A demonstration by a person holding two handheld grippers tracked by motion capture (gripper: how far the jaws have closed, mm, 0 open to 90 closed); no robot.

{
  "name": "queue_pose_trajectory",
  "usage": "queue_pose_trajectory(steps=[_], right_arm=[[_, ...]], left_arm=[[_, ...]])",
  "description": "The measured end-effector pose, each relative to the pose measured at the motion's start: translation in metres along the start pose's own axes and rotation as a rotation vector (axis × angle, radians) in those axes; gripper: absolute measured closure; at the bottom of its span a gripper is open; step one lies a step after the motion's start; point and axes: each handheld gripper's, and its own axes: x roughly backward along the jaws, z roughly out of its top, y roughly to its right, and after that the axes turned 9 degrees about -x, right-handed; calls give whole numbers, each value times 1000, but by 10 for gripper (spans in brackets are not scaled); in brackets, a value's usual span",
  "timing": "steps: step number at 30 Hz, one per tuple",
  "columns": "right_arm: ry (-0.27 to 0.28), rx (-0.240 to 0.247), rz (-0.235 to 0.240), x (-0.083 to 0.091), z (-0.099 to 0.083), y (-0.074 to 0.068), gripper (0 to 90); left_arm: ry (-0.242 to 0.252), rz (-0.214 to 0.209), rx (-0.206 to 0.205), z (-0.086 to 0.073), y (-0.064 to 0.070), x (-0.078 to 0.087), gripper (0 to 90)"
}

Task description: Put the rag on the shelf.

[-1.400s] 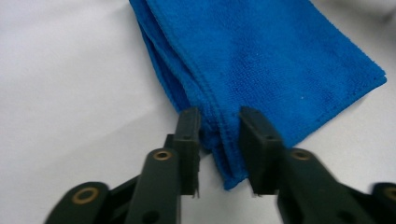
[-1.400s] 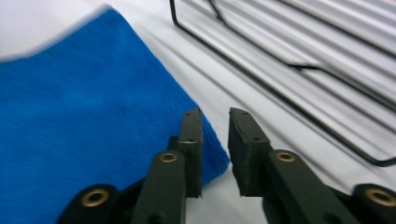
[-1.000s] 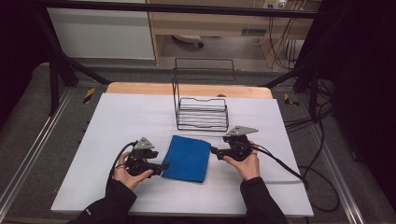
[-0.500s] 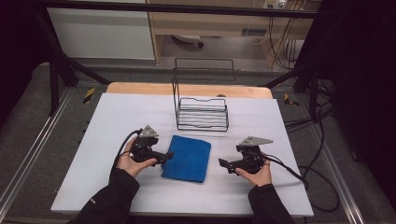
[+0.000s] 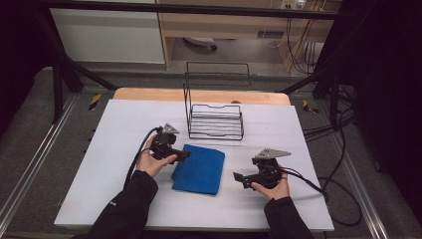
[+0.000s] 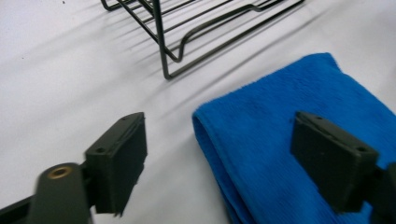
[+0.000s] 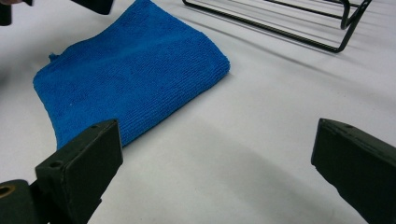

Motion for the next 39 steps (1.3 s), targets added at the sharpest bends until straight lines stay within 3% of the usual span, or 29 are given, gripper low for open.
queue_pose_trajectory(steps=[6,9,13,18,27,36,39], right_arm=[[-1,-2,2,-1,0,0,29],[-3,-6,3,-1,0,0,30],[-6,0,7,-2,0,0,34],[-10,-3,7,-3,0,0,35],[-6,-9,14,-3,1,1,37],[17,-42,18,-7,7,2,60],[16,-40,-11,-14,16,1,114]], left_arm=[[-11,3,30,0,-6,-14,325],[-22,0,40,-2,-9,-19,436],[-42,-43,65,-5,-15,-24,525],[-57,-81,81,-8,-17,-32,579],[-63,-92,60,-6,-11,-34,691],[-74,-113,75,-6,-10,-34,794],[-75,-111,69,-6,-9,-34,814]])
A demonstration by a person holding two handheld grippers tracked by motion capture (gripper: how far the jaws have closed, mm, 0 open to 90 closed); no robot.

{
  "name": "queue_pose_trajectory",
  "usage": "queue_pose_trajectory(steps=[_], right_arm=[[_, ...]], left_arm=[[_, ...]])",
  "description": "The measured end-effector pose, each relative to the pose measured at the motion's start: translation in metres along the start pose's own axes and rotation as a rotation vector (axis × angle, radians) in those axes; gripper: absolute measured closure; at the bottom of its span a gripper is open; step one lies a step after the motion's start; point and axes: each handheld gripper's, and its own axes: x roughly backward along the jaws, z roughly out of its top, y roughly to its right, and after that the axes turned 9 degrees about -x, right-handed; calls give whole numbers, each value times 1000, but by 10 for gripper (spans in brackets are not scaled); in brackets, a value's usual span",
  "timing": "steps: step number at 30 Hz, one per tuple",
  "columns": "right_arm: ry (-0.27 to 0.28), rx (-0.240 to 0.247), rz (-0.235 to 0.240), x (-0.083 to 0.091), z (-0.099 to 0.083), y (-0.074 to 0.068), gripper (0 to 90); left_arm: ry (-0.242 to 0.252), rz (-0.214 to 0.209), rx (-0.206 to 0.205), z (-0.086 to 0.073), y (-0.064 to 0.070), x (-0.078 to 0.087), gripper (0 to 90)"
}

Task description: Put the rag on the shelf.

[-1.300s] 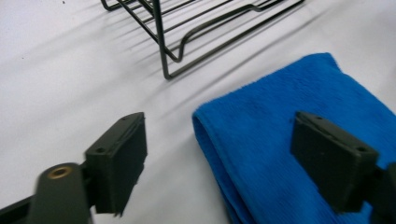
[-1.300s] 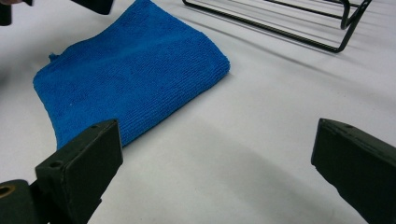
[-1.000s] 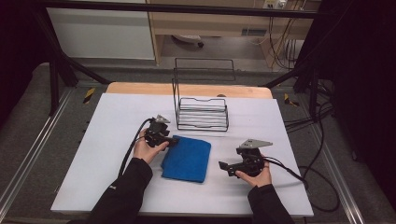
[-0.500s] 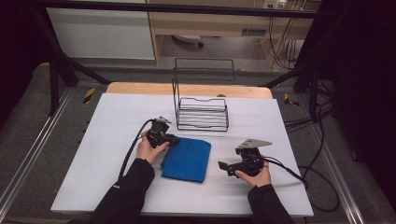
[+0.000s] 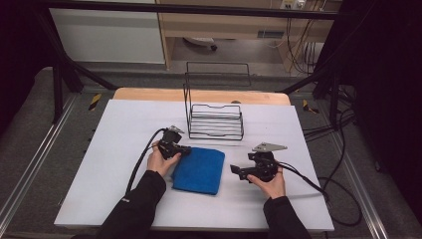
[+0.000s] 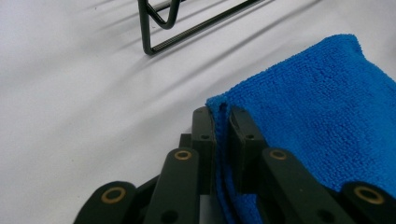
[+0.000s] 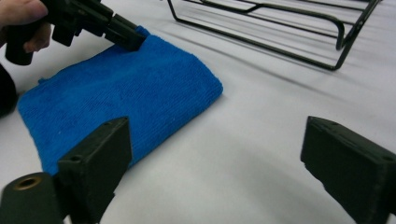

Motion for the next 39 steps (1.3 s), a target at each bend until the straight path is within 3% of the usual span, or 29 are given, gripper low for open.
queue_pose_trajectory(steps=[6,10,18,20,25,33,39], right_arm=[[-8,1,-26,-16,8,-5,185],[26,-20,-40,-31,15,-6,278],[-5,-30,-94,-63,27,-8,418],[-12,-60,-89,-71,27,-6,466],[-45,-69,-95,-77,24,-5,532],[-80,-98,-66,-77,23,-6,670],[-105,-155,-40,-79,22,-8,832]], left_arm=[[17,3,-3,-2,0,-1,820],[24,18,-24,-4,2,-1,821],[33,24,-31,-5,3,-1,821],[37,28,-30,-5,4,-1,821],[38,34,-33,-6,5,-1,821],[42,32,-35,-6,4,-1,821],[39,31,-52,-6,4,-1,821]])
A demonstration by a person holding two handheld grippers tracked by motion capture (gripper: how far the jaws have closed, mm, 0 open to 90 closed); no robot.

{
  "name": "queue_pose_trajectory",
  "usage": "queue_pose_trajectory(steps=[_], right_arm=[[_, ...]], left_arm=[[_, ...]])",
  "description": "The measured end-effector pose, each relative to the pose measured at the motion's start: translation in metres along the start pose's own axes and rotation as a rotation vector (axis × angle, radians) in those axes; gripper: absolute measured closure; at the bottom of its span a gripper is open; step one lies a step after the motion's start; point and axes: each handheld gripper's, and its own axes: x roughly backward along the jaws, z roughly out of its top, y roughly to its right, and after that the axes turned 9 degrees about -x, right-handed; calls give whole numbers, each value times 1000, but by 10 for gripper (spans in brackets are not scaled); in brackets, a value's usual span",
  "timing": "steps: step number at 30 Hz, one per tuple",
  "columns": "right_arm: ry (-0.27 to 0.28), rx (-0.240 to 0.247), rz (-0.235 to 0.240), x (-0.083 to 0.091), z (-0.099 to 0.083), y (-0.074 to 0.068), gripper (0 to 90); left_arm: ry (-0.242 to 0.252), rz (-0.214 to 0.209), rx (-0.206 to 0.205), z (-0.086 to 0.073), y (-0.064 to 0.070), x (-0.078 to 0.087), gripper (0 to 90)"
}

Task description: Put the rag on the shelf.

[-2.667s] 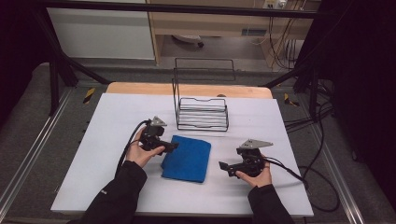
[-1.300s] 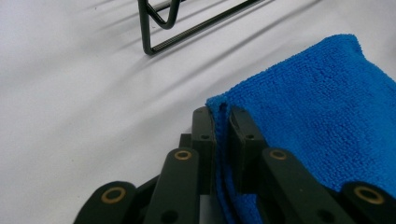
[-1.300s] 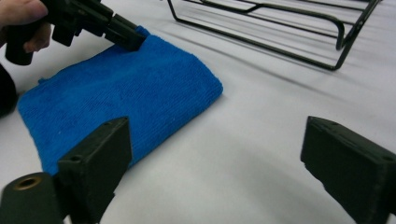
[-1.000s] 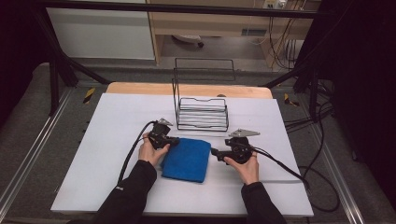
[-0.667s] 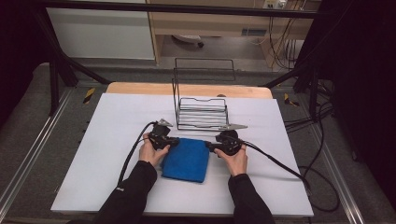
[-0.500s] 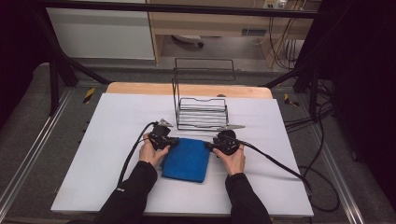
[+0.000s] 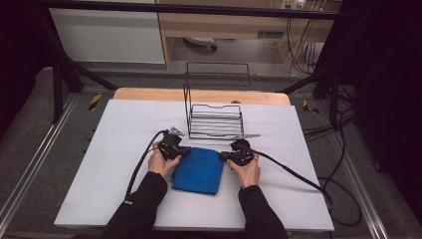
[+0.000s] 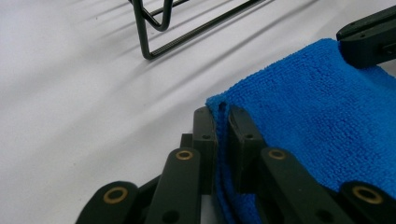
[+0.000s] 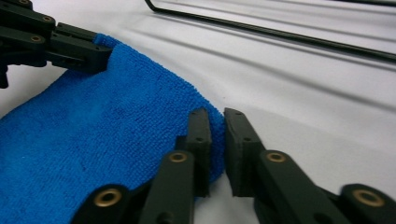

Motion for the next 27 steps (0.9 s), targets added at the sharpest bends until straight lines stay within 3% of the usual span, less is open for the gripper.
queue_pose_trajectory(steps=[9,14,18,22,27], right_arm=[[-6,-9,9,3,3,0,869],[20,15,16,10,3,-1,870],[52,44,42,19,3,-5,870],[75,58,62,25,4,-7,870],[110,112,66,35,7,-17,871]], left_arm=[[12,-10,13,0,-1,2,835],[32,11,1,2,1,12,838],[90,23,-3,1,7,26,838],[116,26,4,-1,9,33,838],[138,47,-6,-1,13,41,838]])
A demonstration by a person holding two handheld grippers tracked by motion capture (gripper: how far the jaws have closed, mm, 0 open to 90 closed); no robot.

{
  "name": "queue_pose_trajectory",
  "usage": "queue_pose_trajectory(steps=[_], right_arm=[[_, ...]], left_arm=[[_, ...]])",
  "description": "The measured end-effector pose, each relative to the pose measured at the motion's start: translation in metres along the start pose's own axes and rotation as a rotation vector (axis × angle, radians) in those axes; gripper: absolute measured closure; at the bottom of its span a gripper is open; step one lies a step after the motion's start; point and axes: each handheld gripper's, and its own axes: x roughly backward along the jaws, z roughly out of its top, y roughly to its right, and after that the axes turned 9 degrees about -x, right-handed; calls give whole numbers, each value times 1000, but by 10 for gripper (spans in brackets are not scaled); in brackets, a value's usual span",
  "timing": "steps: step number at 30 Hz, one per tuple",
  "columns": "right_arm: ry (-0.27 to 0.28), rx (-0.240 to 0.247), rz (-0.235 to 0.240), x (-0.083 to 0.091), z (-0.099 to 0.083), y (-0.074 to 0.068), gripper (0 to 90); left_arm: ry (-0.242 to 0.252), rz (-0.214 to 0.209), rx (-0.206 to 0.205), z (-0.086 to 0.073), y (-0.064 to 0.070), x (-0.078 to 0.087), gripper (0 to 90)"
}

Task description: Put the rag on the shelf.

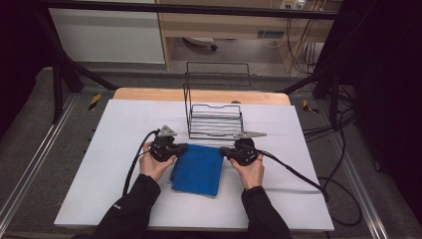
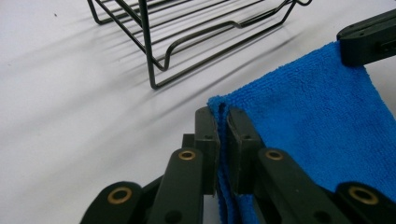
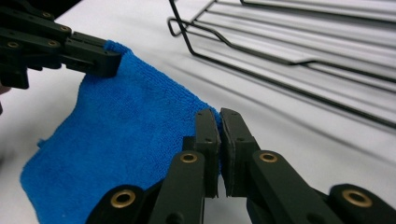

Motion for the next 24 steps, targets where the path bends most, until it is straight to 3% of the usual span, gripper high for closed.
queue_pose_trajectory(steps=[9,24], right_arm=[[51,62,5,8,8,-15,871],[110,92,21,25,15,-23,871]], left_arm=[[67,12,8,-3,3,21,838],[138,27,13,2,14,40,838]])
